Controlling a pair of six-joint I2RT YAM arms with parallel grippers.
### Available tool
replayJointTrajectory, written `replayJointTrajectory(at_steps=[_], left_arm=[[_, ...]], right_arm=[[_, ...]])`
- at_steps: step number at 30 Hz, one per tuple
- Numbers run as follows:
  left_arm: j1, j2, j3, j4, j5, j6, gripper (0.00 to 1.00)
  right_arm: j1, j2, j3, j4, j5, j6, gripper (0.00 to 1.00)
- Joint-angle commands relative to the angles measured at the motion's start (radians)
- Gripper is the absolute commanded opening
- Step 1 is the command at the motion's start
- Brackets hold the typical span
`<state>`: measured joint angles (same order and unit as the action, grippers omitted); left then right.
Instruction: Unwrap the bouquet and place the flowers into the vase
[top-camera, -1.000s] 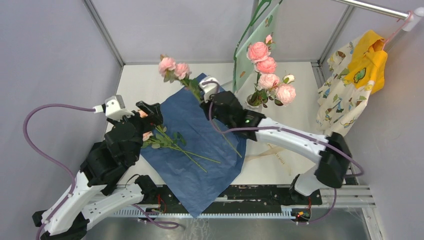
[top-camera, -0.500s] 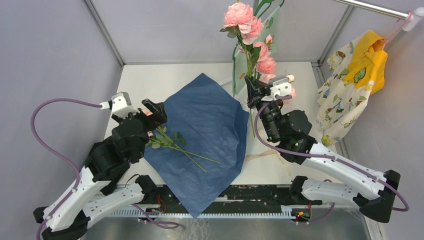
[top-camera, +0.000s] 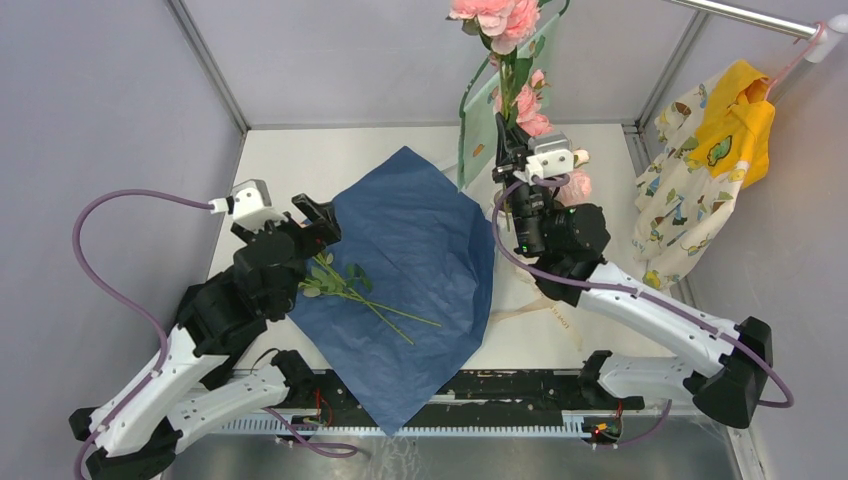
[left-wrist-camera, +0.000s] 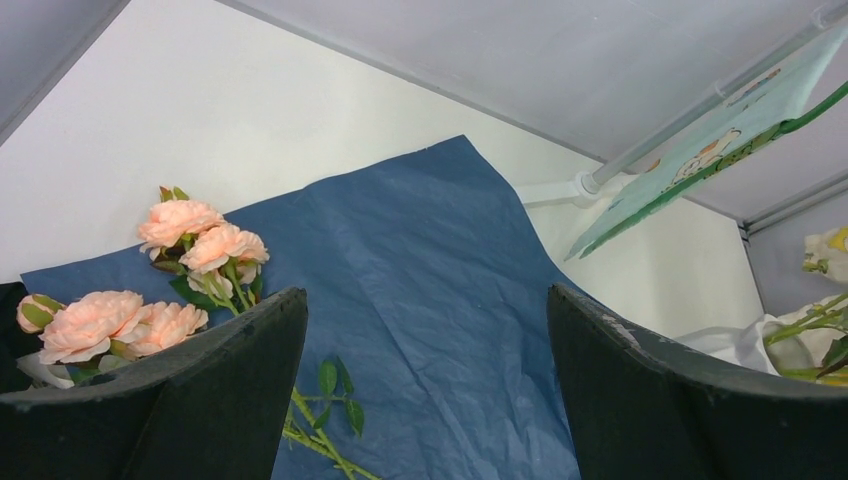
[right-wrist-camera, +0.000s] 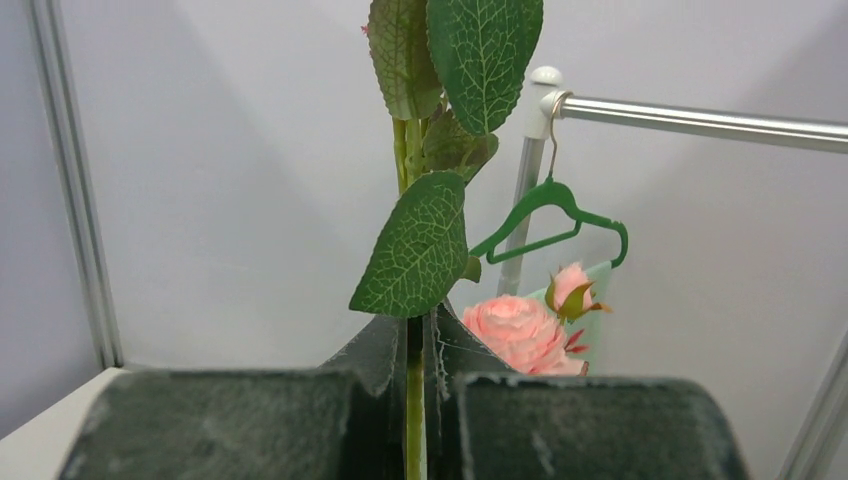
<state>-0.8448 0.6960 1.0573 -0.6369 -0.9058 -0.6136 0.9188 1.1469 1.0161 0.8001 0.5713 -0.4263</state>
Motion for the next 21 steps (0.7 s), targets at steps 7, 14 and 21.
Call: replayJointTrajectory(at_steps=[7, 14, 21], left_arm=[[-0.002, 0.034, 0.026, 0.074, -0.004, -0.011, 0.94], [-0.002, 0.061, 0.022, 0.088, -0.001, -0.012, 0.94], [-0.002, 0.082, 0.019, 0.094, 0.007, -0.018, 0.94]], right_arm=[[-0.089, 0.101, 0.154, 0.119, -0.098, -0.021, 0.01], [-0.132, 0.093, 0.080, 0.145, -0.107, 0.020, 0.00], [-0.161, 0.042, -0.078, 0.164, -0.127, 0.118, 0.00]])
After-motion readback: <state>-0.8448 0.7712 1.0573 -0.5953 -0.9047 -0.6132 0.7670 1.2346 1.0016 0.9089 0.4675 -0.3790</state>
